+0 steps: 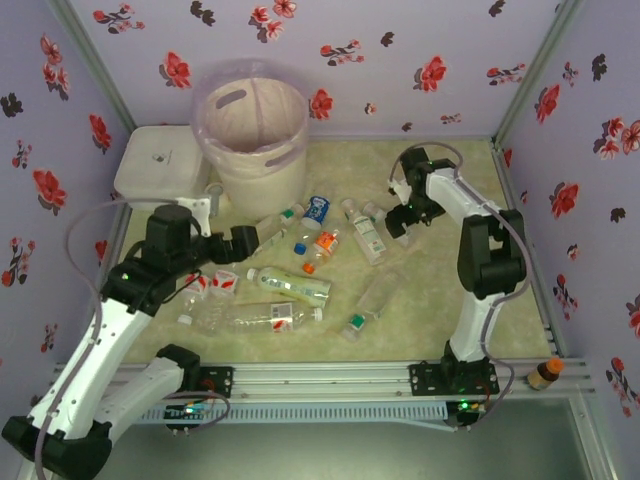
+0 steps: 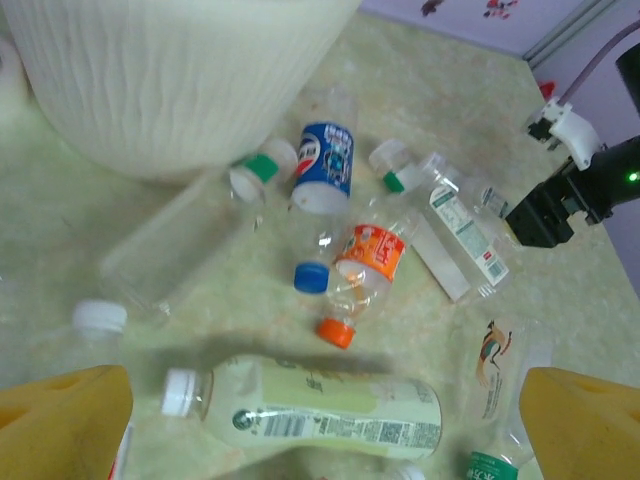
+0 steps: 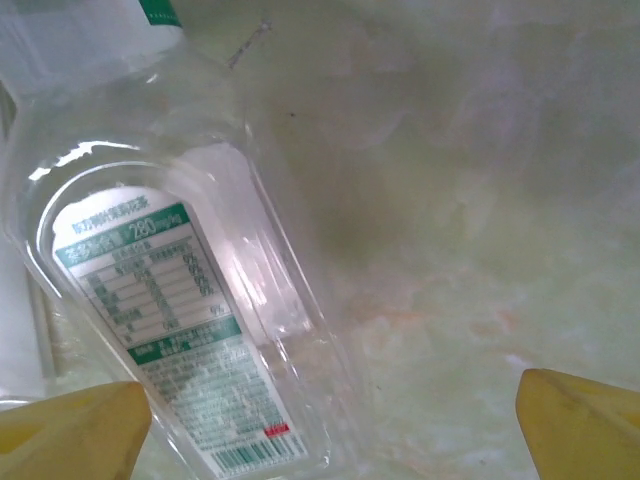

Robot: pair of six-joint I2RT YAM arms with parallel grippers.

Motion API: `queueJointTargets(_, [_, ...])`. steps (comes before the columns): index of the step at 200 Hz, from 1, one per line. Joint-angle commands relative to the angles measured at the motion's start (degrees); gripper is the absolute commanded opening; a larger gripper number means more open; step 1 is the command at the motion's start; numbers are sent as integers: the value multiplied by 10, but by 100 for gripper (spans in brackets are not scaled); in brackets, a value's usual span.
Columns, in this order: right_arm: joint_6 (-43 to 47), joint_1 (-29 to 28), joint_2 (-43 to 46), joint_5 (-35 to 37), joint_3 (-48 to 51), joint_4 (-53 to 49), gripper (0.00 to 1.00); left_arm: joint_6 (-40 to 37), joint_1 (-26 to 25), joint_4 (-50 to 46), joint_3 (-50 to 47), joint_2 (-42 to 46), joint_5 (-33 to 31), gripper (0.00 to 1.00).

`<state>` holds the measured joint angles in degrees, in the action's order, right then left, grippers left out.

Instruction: Put the plastic bottles in the bin

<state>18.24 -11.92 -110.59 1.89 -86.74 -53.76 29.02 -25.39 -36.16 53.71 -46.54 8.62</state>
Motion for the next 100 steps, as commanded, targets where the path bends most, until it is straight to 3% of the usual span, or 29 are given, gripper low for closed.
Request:
queueJointTargets(1, [31,9,-26,-17,-8,-22,95,58,-6,59,-23,20,10,100])
queueJointTargets(45, [51,28,-52,-40,-6,-28,87,61,-7,70,-34,12,8,100])
queueJointTargets(100, [61,31,-23,-68,-5,-14,93,67,-9,88,-43,-4,8,100])
